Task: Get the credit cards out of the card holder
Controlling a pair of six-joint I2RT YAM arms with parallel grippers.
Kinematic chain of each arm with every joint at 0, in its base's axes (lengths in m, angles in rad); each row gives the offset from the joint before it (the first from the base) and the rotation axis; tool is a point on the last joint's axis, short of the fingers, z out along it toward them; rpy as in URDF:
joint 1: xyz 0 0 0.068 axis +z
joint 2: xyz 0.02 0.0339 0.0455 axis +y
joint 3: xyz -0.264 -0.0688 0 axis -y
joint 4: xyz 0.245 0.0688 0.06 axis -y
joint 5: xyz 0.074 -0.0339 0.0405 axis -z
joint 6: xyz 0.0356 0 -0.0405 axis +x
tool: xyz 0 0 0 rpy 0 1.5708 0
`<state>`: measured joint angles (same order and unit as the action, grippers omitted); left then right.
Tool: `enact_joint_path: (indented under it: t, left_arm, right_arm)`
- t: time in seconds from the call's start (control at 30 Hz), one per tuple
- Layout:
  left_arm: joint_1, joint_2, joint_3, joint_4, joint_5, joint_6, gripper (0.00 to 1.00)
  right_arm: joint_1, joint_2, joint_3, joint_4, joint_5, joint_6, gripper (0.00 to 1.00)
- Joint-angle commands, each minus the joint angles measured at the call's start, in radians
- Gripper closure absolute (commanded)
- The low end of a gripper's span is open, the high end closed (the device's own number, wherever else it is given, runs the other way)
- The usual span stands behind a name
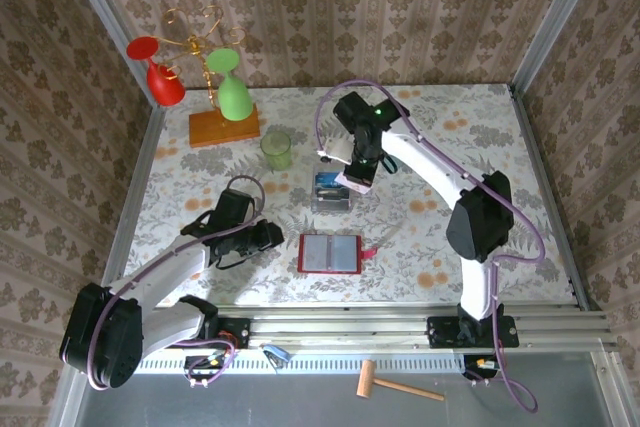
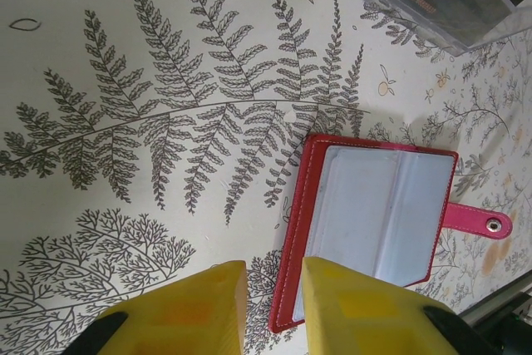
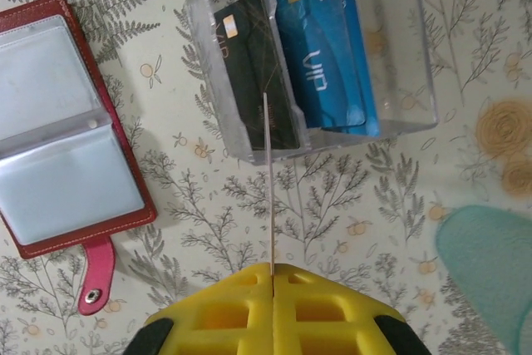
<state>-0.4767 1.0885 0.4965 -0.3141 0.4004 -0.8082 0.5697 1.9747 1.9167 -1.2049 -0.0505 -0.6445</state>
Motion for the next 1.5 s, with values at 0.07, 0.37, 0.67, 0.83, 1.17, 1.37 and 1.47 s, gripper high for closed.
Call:
enact_joint_path:
  t: [0.07,0.37,0.67,0.83,1.17,1.37,1.47]
  left_arm:
    - [0.013,0.002,-0.014,-0.007,0.017,-0.009,0.75]
    - [0.044,0.048,0.004,0.001,0.031,0.001,0.75]
    - [0.064,0.067,0.013,0.003,0.04,0.009,0.75]
    - [0.077,0.069,0.016,0.002,0.044,0.012,0.75]
    - [0.095,0.065,0.025,-0.014,0.052,0.024,0.75]
    - [0.102,0.054,0.014,-0.015,0.049,0.018,0.75]
    - [0.105,0.05,0.007,-0.011,0.047,0.014,0.75]
  right_arm:
    - [-0.008,0.11,0.179,-0.144,0.028,-0.082,1.0]
    - [-0.014,0.26,0.402,-0.2,0.014,-0.124,1.0]
    - [-0.024,0.34,0.525,-0.208,0.016,-0.153,1.0]
    - [-0.028,0.369,0.547,-0.183,0.012,-0.169,1.0]
    - [-0.031,0.438,0.632,-0.176,0.006,-0.198,1.0]
    - [-0.033,0.45,0.635,-0.164,-0.013,-0.216,1.0]
    - [-0.032,0.462,0.634,-0.162,-0.022,-0.215,1.0]
